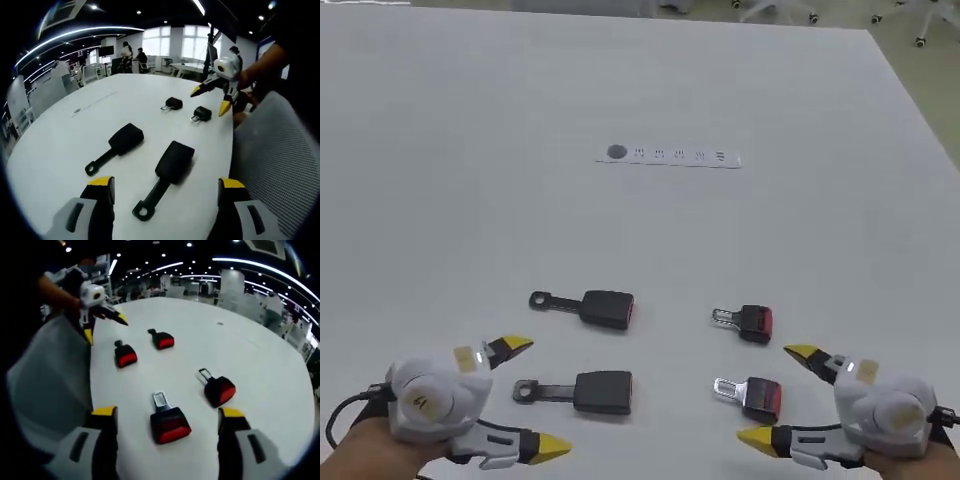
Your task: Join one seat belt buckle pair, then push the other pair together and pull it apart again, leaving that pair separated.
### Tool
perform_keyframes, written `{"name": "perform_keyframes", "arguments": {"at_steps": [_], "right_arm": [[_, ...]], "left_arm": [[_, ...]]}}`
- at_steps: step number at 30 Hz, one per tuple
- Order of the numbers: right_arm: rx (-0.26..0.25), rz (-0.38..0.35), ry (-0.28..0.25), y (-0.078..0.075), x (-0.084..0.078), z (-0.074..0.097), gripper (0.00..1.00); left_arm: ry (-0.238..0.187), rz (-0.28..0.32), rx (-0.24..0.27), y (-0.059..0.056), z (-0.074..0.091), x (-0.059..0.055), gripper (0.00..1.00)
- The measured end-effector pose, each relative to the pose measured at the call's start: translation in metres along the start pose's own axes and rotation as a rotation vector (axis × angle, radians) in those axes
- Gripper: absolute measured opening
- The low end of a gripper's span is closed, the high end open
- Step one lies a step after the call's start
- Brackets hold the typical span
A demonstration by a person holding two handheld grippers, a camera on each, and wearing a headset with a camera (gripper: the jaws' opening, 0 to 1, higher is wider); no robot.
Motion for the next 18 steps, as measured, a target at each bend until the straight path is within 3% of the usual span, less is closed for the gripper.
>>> {"name": "perform_keyframes", "arguments": {"at_steps": [5,11,18], "right_arm": [[0.014,-0.007,0.026,-0.003,-0.006,-0.005,0.82],[0.038,-0.02,0.053,-0.005,-0.01,-0.008,0.8],[0.065,-0.007,0.079,-0.007,-0.013,-0.011,0.76]], "left_arm": [[0.019,-0.003,-0.038,-0.002,-0.013,-0.004,0.87],[0.011,-0.015,-0.073,0.002,-0.026,-0.003,0.84],[0.039,-0.063,-0.131,-0.001,-0.041,-0.005,0.77]]}}
Point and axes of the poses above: the centre of the closed fingertips' face, and the gripper's own axes: z roughly backward along the fingers, y roughly to its left, x roughly out of its top, the point moved 1 cm from there along z, roughly backward along the fingers, and after that the axes turned 8 degrees about -z, right-handed, at the moved point
